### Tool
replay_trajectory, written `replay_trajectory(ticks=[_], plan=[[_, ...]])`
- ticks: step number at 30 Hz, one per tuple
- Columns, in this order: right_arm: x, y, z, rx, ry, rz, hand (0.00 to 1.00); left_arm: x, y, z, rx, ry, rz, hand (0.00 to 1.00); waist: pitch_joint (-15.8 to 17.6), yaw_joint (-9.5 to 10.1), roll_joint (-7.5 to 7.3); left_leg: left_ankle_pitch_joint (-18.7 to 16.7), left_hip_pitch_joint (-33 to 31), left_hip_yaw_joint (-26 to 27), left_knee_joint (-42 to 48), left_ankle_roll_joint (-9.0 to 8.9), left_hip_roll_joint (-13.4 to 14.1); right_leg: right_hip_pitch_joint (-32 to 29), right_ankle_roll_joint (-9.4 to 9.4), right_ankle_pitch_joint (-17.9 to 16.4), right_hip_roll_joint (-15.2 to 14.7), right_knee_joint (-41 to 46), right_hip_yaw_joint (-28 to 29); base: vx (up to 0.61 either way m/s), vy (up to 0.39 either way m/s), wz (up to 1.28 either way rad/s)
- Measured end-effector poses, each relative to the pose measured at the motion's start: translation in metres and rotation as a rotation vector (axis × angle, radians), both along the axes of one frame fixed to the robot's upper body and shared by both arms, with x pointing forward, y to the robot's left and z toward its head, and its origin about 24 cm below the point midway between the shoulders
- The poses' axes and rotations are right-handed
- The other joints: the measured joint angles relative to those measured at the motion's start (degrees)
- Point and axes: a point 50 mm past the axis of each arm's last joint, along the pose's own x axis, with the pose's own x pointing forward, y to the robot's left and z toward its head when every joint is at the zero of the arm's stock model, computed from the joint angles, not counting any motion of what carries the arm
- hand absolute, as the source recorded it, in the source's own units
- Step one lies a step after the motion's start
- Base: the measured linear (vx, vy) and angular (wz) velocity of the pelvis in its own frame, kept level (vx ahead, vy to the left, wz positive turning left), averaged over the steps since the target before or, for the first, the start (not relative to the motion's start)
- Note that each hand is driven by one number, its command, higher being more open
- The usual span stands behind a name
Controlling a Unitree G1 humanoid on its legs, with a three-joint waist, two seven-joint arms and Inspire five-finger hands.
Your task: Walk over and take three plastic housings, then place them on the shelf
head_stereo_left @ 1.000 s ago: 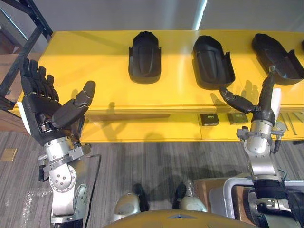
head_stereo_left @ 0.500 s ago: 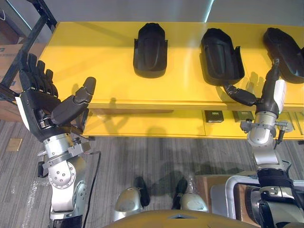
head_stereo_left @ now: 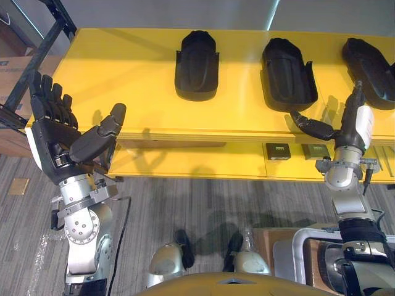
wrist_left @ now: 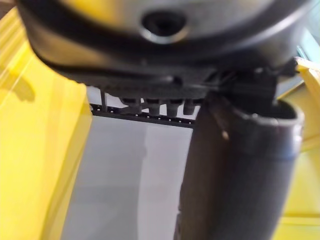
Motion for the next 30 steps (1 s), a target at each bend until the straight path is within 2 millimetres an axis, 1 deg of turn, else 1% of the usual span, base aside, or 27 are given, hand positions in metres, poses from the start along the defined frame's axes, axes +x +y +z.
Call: replay_trajectory(ticks=[6,11,13,16,19,21,26,30], plan=[[0.008,-0.004,0.001,0.016,0.019,-0.029,1.0,0.001,0.001,0.002,0.018,-0.002,-0.002,1.0,0.03,-0.01,0.01,0.11,-0.01,-0.14,-0.08,0.14,-0.09,0.05,0.0,0.0,-0.06,0.0,-0.17,0.0,0.0,0.0],[0.009,-0.005,0.004,0.013,0.013,-0.04,1.0,0.001,0.001,0.003,0.017,-0.005,0.0,1.0,0.42,0.0,0.36,0.27,-0.01,-0.38,-0.25,0.36,-0.35,0.13,0.01,0.0,-0.22,0.02,-0.42,0.0,0.0,0.02],[0.009,-0.01,0.006,-0.002,0.018,-0.055,1.0,0.001,0.001,0.003,0.017,-0.005,-0.002,1.0,0.71,0.12,0.65,0.68,0.0,-0.59,-0.84,0.57,-0.67,0.09,0.03,0.02,-0.39,0.05,-0.77,0.0,0.0,0.07],[0.01,-0.014,0.007,-0.007,0.028,-0.069,1.0,0.001,0.001,0.003,0.015,-0.005,-0.003,1.0,0.87,0.26,0.66,0.84,0.0,-0.68,-1.0,0.56,-0.71,0.08,0.03,0.01,-0.4,0.07,-0.91,0.0,0.0,0.02],[0.014,-0.013,0.011,-0.005,0.014,-0.067,1.0,0.001,0.001,0.003,0.015,-0.006,-0.004,1.0,1.11,0.2,0.75,1.03,0.0,-0.76,-1.19,0.59,-0.75,0.07,0.03,0.01,-0.41,0.08,-1.03,0.0,0.0,0.0],[0.015,-0.013,0.014,-0.005,0.004,-0.065,1.0,0.002,0.001,0.003,0.017,-0.009,-0.007,1.0,1.89,0.11,0.81,1.41,0.0,-0.97,-1.59,0.58,-0.83,0.0,0.02,0.01,-0.42,0.21,-1.3,-0.05,0.025,0.05],[0.016,-0.016,0.009,0.003,0.028,-0.081,1.0,0.003,0.0,0.006,0.016,-0.02,-0.01,1.0,1.99,0.32,0.9,2.18,0.03,-1.43,-2.57,0.55,-1.1,-0.11,0.0,-0.01,-0.73,0.22,-1.82,-0.02,0.028,0.06],[0.019,-0.016,0.012,0.01,0.028,-0.091,1.0,0.004,0.0,0.007,0.015,-0.026,-0.014,1.0,2.05,0.39,1.01,2.46,0.1,-1.6,-2.91,0.69,-1.28,-0.12,0.0,-0.01,-0.88,0.33,-2.02,-0.01,0.016,0.02]])
